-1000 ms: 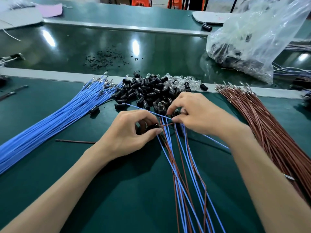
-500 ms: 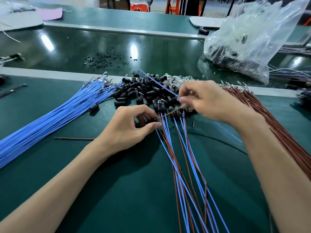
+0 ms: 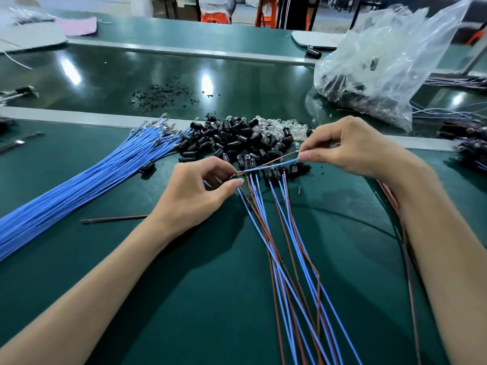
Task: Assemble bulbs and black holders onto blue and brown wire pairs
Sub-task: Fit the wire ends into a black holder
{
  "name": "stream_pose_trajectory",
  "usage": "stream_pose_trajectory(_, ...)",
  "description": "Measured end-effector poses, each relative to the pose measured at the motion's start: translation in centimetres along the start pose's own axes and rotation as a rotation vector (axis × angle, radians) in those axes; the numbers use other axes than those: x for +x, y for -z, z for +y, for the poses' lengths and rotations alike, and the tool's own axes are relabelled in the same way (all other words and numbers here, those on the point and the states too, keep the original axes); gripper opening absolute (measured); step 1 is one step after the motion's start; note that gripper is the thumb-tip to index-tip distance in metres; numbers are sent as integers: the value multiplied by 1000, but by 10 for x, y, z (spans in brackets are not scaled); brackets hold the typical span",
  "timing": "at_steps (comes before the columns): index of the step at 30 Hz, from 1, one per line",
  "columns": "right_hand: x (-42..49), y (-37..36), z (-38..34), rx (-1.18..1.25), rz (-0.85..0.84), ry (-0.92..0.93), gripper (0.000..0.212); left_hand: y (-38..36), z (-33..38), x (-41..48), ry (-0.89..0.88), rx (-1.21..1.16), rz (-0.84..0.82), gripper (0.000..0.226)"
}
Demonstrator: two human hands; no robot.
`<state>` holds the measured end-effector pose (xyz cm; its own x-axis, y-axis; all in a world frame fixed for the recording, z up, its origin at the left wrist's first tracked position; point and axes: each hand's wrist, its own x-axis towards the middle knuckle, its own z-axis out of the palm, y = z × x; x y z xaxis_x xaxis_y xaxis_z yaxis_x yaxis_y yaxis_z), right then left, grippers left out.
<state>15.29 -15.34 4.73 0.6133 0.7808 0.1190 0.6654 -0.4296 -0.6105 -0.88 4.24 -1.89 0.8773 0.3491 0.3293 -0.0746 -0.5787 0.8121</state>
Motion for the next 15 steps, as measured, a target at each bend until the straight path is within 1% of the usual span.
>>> stream_pose_trajectory(4,-1,2,3,57,2,27,10,1,-1,1,10,-8,-9,8)
stream_pose_trajectory(11,2,-10,0,44,-95,36,21,1,-2,0,-20,11,-43,5)
stream_pose_trajectory(15,4,-12,0,29,-96,37,17,1,0,-1,-36,26,-40,4)
